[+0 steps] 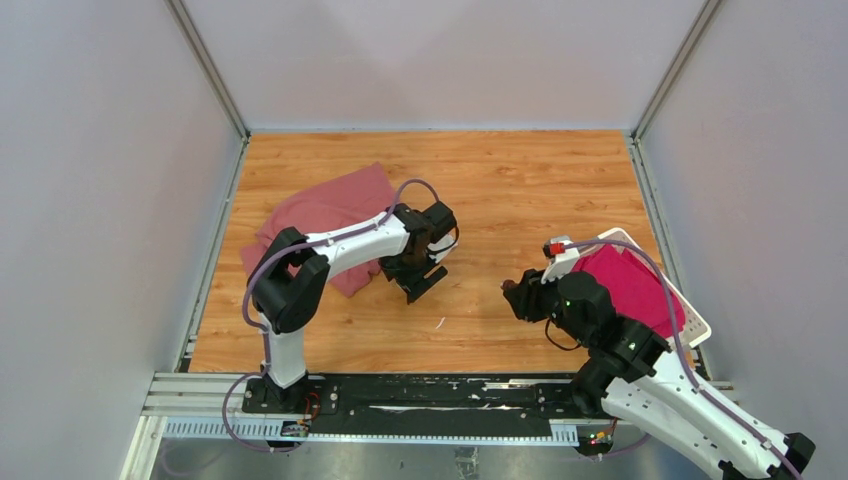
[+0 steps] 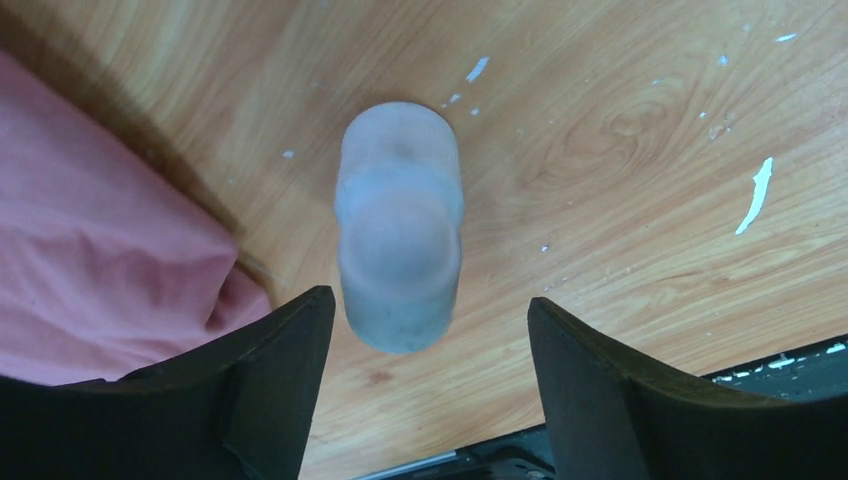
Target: Install the water faucets
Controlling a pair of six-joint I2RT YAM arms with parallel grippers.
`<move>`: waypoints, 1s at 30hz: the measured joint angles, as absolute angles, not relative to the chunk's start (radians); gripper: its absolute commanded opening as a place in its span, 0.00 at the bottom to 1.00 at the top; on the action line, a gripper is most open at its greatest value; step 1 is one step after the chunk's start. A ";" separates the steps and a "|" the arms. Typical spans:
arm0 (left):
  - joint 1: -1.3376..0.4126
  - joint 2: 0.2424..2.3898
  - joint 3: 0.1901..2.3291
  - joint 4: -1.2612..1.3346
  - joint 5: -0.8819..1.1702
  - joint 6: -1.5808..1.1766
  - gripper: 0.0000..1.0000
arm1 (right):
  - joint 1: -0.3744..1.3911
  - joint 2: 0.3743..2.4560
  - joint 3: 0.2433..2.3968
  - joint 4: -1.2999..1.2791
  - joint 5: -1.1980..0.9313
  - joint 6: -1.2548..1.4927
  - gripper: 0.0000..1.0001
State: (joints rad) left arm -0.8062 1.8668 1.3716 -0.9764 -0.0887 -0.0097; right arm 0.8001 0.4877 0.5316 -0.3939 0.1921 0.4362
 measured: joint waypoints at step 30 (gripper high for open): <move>-0.835 1.804 1.396 -0.882 -0.208 -0.454 0.85 | 0.800 0.481 0.532 -0.393 0.183 0.431 0.00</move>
State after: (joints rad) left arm -0.8352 1.8038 1.3956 -0.8822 -0.2081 -0.4538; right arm 0.8001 0.4808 0.5316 -0.3935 0.1829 0.4309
